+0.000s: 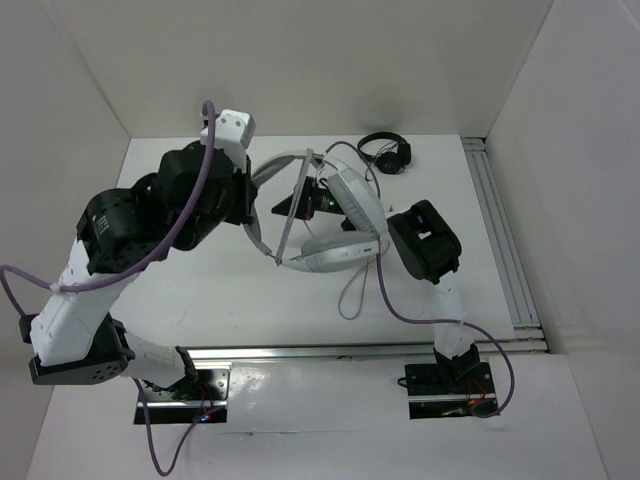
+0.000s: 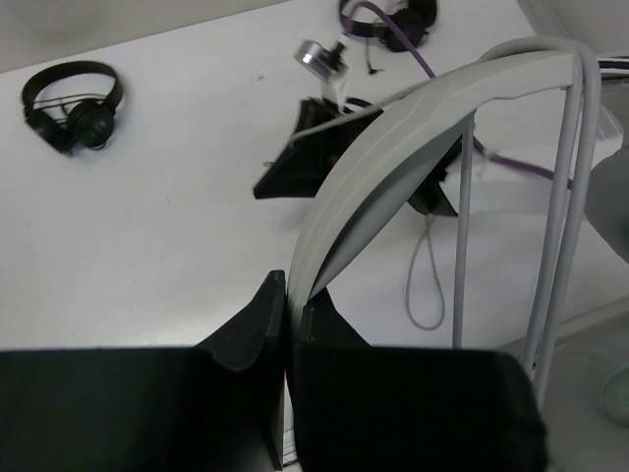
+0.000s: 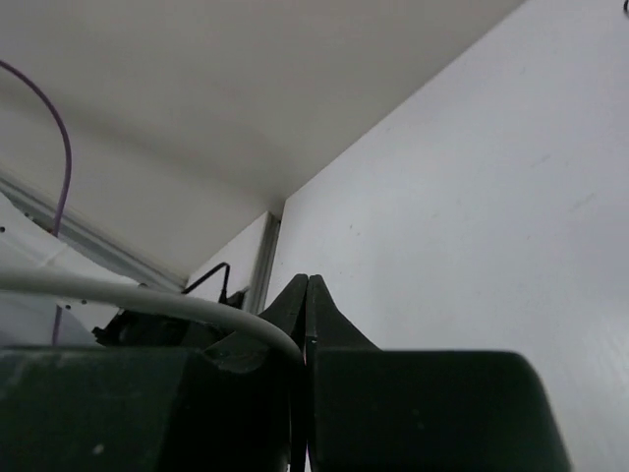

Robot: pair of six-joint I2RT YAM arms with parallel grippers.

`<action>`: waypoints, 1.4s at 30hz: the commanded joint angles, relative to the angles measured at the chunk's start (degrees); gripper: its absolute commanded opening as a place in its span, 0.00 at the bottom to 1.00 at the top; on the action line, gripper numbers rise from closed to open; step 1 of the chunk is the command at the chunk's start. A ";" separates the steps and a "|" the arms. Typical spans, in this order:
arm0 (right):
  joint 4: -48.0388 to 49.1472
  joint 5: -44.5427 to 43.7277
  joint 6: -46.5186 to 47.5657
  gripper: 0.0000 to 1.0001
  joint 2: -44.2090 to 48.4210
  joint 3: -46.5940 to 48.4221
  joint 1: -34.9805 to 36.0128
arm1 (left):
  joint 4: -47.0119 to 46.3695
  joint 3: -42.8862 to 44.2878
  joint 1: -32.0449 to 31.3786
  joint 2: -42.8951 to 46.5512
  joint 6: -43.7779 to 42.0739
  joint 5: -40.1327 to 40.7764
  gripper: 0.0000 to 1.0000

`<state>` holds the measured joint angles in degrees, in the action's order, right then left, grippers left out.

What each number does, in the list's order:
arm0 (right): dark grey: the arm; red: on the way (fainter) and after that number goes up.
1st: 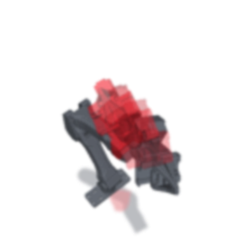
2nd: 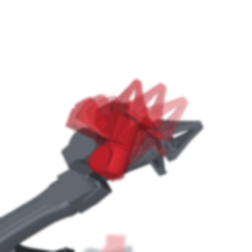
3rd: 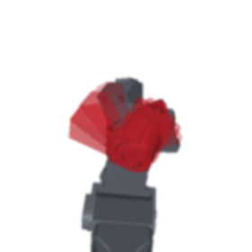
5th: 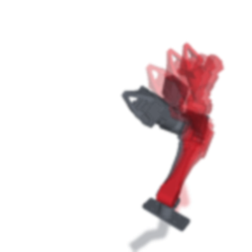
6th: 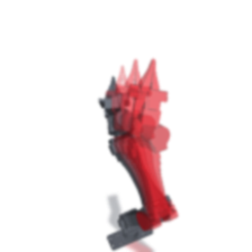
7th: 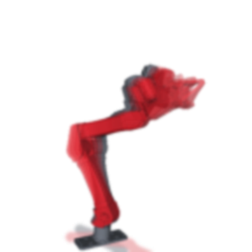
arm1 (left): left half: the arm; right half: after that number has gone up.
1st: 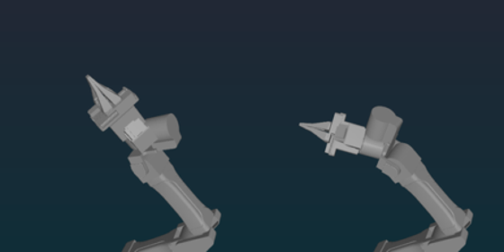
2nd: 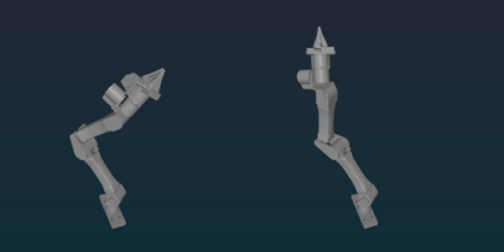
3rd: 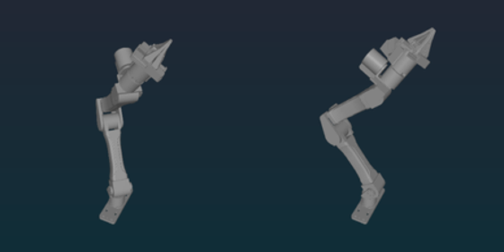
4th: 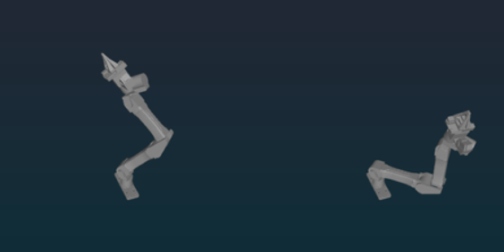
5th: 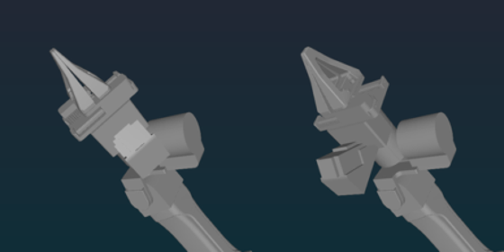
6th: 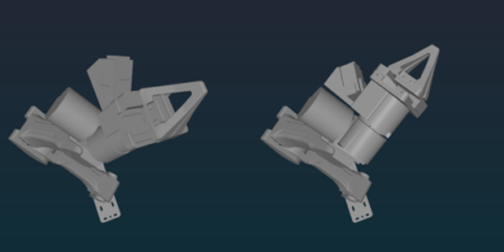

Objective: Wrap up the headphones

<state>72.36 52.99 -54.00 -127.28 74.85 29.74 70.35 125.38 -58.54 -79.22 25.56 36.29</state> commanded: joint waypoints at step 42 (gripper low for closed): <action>-57.61 -22.53 46.66 0.00 48.26 -19.84 35.13 | -35.19 -31.33 50.80 -13.33 15.76 -9.48 0.00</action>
<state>32.60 38.06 -19.84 -84.23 50.41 62.74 46.85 94.43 -10.39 -95.04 39.16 24.10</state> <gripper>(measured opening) 0.024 0.117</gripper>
